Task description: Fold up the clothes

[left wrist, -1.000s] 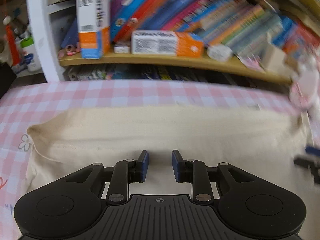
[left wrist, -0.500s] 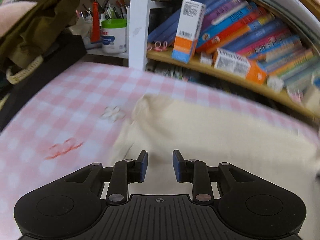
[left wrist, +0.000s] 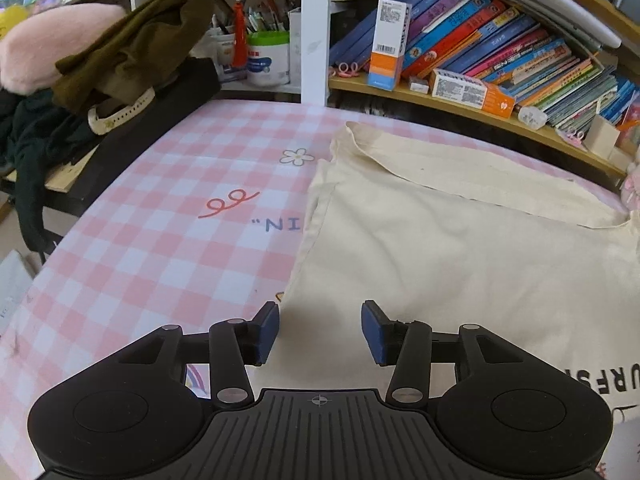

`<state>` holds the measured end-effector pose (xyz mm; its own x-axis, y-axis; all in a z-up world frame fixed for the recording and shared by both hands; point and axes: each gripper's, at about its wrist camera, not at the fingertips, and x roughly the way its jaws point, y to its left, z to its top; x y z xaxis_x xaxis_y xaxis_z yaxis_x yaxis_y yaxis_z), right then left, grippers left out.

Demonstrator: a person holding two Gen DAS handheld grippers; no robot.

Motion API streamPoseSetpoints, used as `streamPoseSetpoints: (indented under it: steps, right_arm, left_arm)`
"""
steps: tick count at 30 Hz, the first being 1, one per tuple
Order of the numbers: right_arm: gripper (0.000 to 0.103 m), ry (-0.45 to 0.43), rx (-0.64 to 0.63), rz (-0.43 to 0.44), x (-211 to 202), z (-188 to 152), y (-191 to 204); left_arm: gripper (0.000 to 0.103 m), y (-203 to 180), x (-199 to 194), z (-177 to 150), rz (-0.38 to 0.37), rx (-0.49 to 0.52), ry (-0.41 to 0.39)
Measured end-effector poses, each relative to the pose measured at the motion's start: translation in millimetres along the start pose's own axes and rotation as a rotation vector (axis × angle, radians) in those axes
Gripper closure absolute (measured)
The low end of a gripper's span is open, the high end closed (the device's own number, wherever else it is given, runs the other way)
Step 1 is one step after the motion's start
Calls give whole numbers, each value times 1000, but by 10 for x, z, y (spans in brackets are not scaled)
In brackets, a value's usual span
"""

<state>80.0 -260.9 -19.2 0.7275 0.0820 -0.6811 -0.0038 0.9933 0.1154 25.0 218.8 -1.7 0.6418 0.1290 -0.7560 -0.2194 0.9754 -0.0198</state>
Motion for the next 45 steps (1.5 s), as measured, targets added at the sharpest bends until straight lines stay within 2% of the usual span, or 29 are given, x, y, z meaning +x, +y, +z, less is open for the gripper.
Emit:
streamPoseSetpoints:
  steps: [4,7,10,16,18,23,26,29,32,37,41,43,45]
  right_arm:
    - [38,-6,-59,22,14,41,143]
    - [38,-42,-107,66,185,201,319]
    - [38,-35,-109,129,435,373,456]
    - [38,76,-68,197,990,612,616]
    - [38,108,-89,229,1146,707,701]
    - [40,0,-14,273,1454,1201,705]
    - [40,-115,75,207,1429,1409,569]
    - [40,-128,59,190,1293,1326,500]
    - [40,-99,-15,218,1116,1072,527]
    - [40,-39,-262,142,975,652,747]
    - [40,29,-349,172,1169,628,1043]
    - [41,42,-361,189,1322,703,1194]
    - [41,23,-299,190,1468,874,1222]
  left_arm:
    - [57,-71,-24,-20,-20,3,-16]
    - [57,-285,54,96,-63,46,-40]
    - [57,-444,213,246,-121,52,-40]
    - [57,-645,526,524,-142,39,-33]
    - [57,-688,533,560,-182,28,-40]
    - [57,-827,596,555,-184,101,-11]
    - [57,-839,697,566,-177,102,9]
    - [61,-903,799,616,-206,76,20]
    - [62,-1031,873,676,-245,70,23]
    - [62,-1346,946,760,-319,98,31]
    - [62,-1666,954,797,-423,178,48]
    - [62,-1837,988,797,-447,231,57]
    - [62,-1978,1052,818,-460,268,63]
